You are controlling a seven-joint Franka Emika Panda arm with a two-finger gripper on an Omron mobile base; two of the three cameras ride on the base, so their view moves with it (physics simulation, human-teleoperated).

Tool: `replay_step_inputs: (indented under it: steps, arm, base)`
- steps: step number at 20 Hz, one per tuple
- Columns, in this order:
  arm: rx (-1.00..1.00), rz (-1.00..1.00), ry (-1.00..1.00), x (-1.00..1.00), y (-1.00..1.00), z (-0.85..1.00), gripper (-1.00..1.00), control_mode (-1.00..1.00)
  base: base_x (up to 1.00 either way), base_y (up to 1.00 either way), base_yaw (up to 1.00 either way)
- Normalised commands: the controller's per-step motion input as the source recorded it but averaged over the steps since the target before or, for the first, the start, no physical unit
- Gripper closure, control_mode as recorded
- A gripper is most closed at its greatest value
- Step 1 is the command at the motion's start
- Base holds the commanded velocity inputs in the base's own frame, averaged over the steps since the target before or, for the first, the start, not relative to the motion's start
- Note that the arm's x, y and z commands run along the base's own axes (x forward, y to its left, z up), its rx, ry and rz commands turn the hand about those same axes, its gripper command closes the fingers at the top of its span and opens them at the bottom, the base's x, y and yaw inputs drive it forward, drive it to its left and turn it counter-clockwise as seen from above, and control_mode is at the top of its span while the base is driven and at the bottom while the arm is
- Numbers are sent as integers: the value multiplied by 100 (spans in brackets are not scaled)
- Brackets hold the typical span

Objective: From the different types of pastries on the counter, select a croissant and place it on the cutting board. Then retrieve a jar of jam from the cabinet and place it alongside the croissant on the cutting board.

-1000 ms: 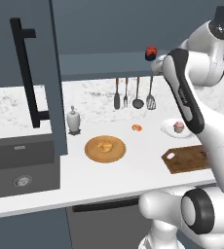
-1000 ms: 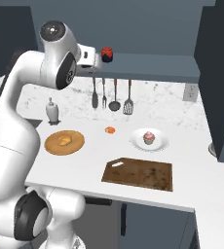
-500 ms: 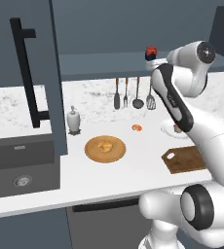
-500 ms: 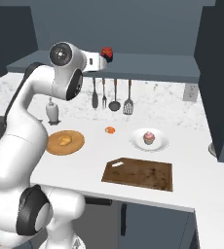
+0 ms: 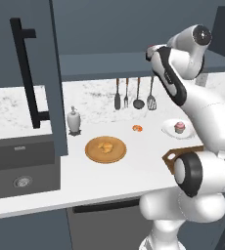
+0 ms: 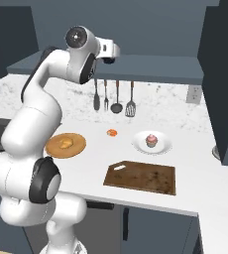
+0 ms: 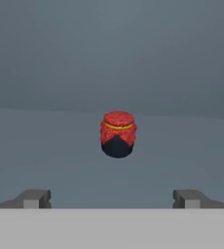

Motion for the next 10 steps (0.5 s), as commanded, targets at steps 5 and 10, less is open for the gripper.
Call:
replay_step_inputs:
  steps: [5, 10]
  arm:
    - [0, 0, -7, 10, 0, -11, -100, -100]
    - [-2, 0, -4, 44, 0, -32, -100, -100]
  base:
    - [0, 0, 0]
    - [0, 0, 0]
